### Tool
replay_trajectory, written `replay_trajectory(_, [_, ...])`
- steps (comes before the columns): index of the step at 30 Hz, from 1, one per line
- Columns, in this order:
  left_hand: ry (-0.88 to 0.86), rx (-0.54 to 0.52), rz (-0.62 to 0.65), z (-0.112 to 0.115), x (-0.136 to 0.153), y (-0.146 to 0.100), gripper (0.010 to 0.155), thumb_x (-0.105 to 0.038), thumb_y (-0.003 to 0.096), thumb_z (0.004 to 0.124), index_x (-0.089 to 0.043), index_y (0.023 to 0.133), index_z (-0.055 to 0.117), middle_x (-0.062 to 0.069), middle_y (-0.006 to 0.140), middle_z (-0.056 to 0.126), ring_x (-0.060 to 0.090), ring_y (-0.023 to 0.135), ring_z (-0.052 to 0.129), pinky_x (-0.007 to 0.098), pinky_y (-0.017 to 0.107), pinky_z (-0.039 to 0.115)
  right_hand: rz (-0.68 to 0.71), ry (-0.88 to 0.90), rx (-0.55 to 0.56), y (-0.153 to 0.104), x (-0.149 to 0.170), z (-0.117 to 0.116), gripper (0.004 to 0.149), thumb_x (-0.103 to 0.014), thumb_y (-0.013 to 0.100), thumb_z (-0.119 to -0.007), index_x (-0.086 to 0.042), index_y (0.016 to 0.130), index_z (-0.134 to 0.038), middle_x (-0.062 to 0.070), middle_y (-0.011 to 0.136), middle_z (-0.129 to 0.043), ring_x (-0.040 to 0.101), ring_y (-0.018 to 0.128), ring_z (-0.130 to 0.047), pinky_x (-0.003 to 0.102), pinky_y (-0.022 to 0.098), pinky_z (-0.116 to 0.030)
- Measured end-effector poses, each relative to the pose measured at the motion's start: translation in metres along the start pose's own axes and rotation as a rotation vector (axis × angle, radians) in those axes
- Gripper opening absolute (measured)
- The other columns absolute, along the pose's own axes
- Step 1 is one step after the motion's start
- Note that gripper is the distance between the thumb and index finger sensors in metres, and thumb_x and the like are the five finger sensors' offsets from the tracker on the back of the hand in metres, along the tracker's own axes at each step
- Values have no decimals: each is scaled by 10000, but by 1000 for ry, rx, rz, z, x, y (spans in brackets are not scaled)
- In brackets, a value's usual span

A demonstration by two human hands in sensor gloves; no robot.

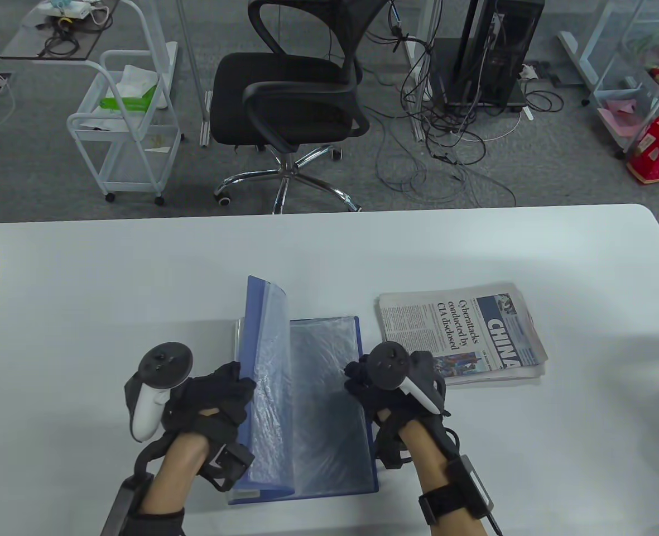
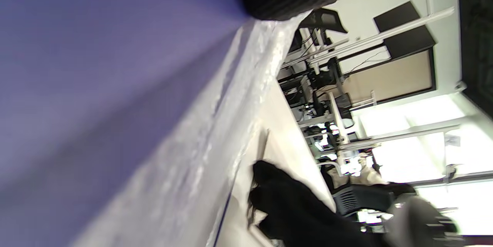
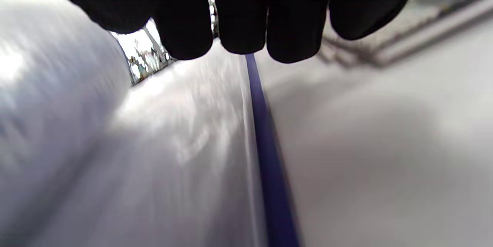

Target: Pull newspapers from file folder

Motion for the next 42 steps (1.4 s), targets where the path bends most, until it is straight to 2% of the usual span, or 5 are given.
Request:
replay_trajectory(7, [177, 15, 2, 64, -19, 30, 521, -238, 504, 720, 2, 966, 727, 175, 791, 1011, 297, 341, 1196, 416, 259, 965, 7, 58, 294, -17, 13, 57, 519, -482, 403, -732, -276, 874, -803, 96, 971, -825, 397, 842, -891, 590, 573, -742])
replay_trajectory(18, [393, 58, 7, 113, -29, 32, 610, -350, 522, 683, 8, 1015, 703, 333, 941, 869, 512, 658, 1072, 585, 451, 878, 13, 23, 291, -17, 12, 57, 528, -486, 404, -733, -281, 888, -789, 98, 979, -818, 399, 853, -883, 598, 580, -734])
replay_trajectory(26, [309, -49, 183, 61, -45, -3, 667, -389, 514, 714, -26, 1074, 702, 336, 1073, 738, 661, 874, 794, 709, 592, 650, 33, -3, 313, -20, 6, 59, 522, -486, 404, -734, -301, 890, -785, 95, 984, -812, 399, 866, -868, 602, 586, -725])
replay_trajectory(34, [612, -304, 422, -4, -58, -48, 665, -417, 508, 714, -108, 1098, 703, 256, 1148, 684, 646, 994, 636, 725, 669, 538, 77, -90, 388, -27, -8, 62, 533, -496, 403, -733, -324, 907, -757, 79, 1018, -771, 400, 929, -793, 619, 623, -674])
replay_trajectory(42, [773, -479, 471, -22, -28, -65, 671, -429, 505, 712, -170, 1121, 651, 201, 1192, 624, 605, 1056, 559, 734, 705, 469, 121, -262, 505, -35, -23, 60, 544, -509, 399, -731, -361, 923, -724, 43, 1056, -723, 383, 989, -726, 618, 670, -629])
Point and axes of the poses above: the tracker on the back of each hand, its own x axis roughly to the little-finger side, its own y axis roughly from the wrist to the fingertips, z = x × y, the point moved 3 cm from there along y, roughly from the wrist to the fingertips
